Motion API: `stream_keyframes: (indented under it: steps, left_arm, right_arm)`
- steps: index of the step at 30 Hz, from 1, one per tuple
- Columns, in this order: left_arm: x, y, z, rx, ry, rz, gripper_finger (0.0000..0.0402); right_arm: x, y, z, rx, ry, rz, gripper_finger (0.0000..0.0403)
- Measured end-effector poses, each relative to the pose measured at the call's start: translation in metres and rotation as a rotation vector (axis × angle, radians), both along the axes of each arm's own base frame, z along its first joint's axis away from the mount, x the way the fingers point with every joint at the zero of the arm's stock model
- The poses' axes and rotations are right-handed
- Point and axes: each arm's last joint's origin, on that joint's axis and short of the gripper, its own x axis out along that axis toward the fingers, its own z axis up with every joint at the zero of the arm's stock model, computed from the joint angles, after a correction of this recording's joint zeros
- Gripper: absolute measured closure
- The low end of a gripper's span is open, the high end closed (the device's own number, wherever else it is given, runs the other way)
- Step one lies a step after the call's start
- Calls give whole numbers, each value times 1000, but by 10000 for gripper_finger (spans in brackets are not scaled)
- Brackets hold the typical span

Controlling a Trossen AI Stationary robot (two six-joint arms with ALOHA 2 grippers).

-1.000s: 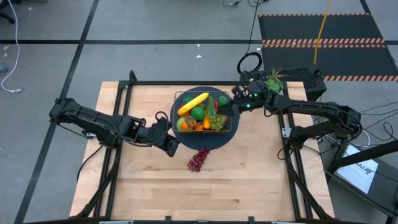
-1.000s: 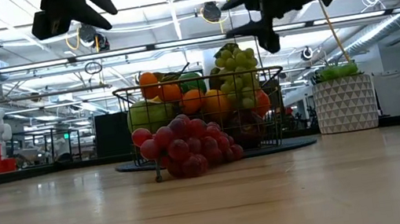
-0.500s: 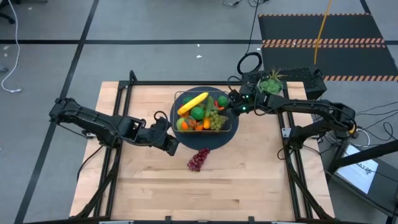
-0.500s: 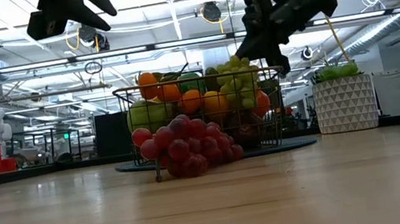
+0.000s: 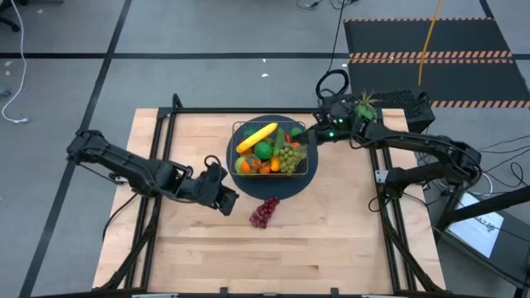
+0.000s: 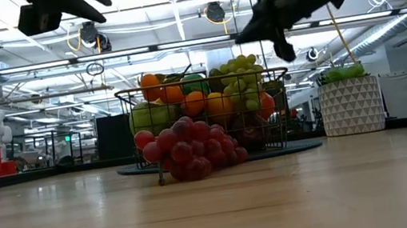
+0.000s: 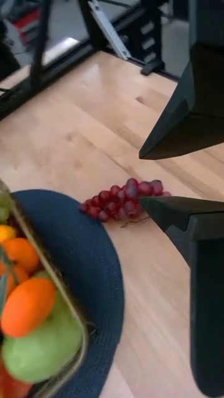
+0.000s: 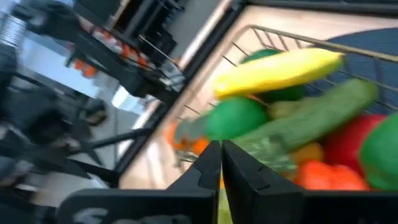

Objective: Build produce basket
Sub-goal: Put the red grapes into the wire basket

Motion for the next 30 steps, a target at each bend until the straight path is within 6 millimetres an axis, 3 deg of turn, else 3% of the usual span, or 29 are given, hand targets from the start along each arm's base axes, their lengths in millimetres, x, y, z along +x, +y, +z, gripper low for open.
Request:
stream_keyframes:
  steps: [4,11,16,20,24,30]
  left_arm:
    - [2,-9,-6,41,23,-57,295]
    - [9,-26,-13,33,16,-125,295]
    - [16,-46,-24,63,10,-212,290]
    - [23,-68,-41,120,22,-305,262]
    - [29,-91,-67,183,56,-378,217]
    - [43,-110,-108,247,109,-434,169]
  right_arm:
    - [-7,18,20,7,-67,-14,394]
    - [-21,74,51,64,-179,-34,394]
    - [-26,119,56,93,-176,-22,394]
    - [-28,147,54,82,-164,-14,394]
    - [-28,162,52,53,-151,35,394]
    - [-32,165,53,-20,-145,107,394]
